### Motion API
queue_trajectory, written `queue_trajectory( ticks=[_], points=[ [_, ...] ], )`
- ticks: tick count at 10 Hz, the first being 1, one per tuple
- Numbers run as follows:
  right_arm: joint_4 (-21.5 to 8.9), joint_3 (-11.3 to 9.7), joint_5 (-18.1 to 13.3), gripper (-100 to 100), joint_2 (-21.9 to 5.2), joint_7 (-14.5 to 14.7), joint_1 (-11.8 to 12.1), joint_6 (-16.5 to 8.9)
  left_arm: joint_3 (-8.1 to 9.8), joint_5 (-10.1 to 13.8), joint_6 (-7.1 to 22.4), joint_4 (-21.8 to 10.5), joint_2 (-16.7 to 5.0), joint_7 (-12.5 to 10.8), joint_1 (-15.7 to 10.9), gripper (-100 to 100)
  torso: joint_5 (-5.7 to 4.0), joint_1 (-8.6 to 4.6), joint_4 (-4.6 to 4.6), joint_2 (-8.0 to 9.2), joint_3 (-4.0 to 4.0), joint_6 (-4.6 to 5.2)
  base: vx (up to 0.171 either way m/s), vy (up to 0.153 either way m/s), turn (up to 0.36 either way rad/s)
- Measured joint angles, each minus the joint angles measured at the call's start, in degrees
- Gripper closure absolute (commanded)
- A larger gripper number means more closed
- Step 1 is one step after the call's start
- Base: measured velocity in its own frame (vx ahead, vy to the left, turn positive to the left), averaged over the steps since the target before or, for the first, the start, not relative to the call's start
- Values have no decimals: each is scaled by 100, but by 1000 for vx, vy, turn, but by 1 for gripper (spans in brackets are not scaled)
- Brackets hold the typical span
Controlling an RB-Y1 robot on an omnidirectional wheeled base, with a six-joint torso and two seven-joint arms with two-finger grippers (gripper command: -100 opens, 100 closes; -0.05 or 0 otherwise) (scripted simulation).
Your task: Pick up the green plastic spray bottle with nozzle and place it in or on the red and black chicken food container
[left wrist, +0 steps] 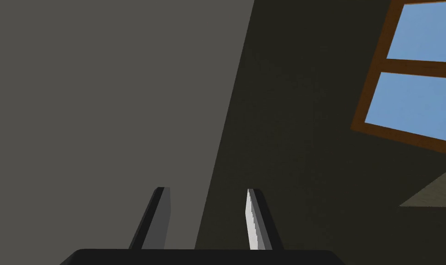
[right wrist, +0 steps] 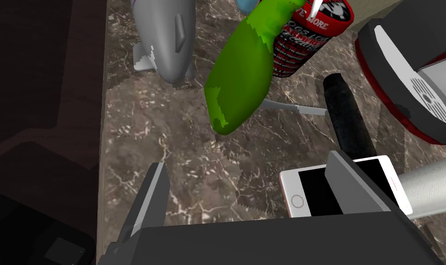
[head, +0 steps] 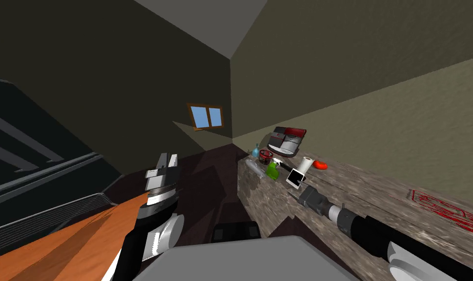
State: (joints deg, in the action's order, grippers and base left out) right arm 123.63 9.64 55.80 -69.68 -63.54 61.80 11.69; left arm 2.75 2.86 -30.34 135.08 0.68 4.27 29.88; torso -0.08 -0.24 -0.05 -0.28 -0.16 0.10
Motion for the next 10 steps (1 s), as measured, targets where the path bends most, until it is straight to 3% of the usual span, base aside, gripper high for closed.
queue_trajectory(
  ticks=[7, 10],
  points=[
    [-254, 222, 954, -100, -817, -1059, 200, -267, 0, 0, 0, 0, 0, 0, 0, 0, 0, -2, 0, -1, 0, -2, -21, -49, 212],
    [-418, 250, 1359, -100, -1165, -1472, 154, -401, 0, 0, 0, 0, 0, 0, 0, 0, -1, -5, -1, -4, -2, -3, -26, -50, 247]
  ],
)
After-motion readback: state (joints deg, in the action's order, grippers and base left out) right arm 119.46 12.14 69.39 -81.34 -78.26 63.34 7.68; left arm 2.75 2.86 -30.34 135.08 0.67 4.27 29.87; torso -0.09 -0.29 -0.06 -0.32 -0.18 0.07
